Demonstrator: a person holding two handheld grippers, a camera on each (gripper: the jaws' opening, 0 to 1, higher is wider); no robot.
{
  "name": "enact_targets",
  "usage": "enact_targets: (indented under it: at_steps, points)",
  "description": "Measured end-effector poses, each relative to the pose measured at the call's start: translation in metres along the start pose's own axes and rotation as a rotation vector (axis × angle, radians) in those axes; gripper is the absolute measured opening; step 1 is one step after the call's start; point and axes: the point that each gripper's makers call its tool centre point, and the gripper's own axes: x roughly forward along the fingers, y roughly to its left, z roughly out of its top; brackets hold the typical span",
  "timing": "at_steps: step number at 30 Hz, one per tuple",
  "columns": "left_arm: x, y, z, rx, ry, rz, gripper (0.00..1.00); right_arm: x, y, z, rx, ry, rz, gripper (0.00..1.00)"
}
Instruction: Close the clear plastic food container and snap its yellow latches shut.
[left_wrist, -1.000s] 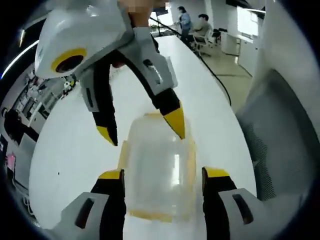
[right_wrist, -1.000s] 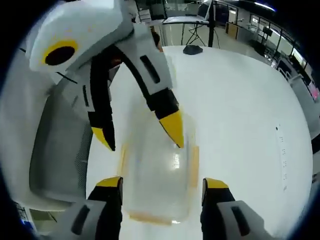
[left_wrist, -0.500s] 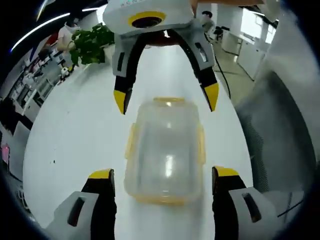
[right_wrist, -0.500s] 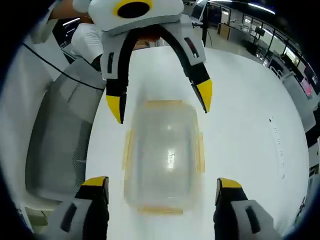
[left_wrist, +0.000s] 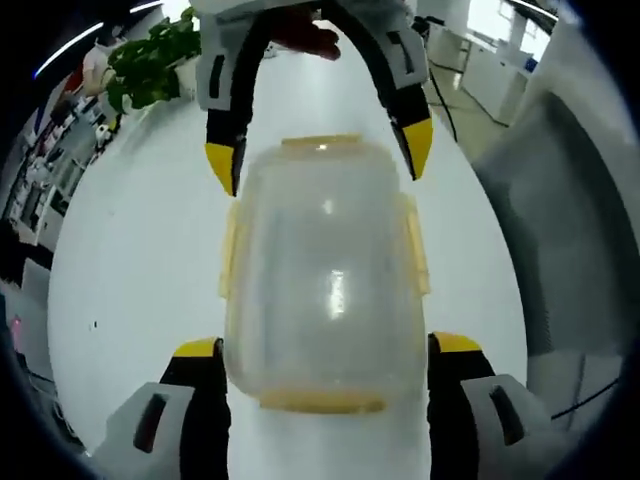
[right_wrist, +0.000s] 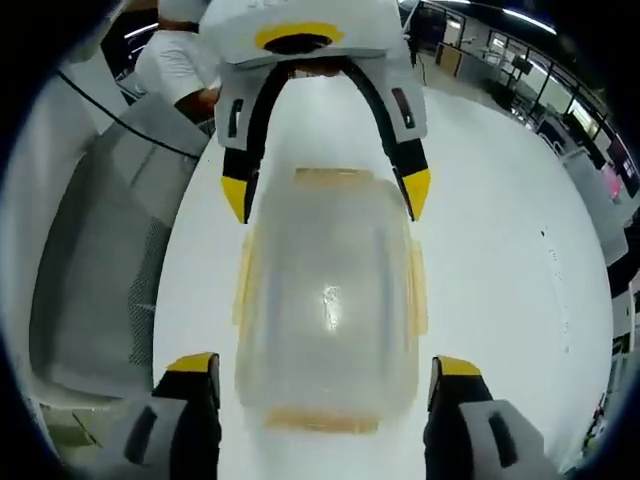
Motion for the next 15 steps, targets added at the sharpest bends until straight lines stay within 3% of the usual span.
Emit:
enact_targets:
  at_steps: [1, 8, 15]
  points:
    - [0.0, 0.002, 0.001, -0.009, -0.003, 0.009, 0.79, 0.003, 0.0, 0.007, -0.015, -0.038, 0.001, 0.73]
    - [-0.002, 0.0, -0.001, -0.013, -0.023, 0.02, 0.79, 0.004, 0.0, 0.011, -0.018, -0.048, 0.001, 0.72]
    - [-0.009, -0.003, -0.017, -0.015, -0.008, 0.026, 0.79, 0.008, 0.0, 0.029, -0.022, -0.059, 0.003, 0.72]
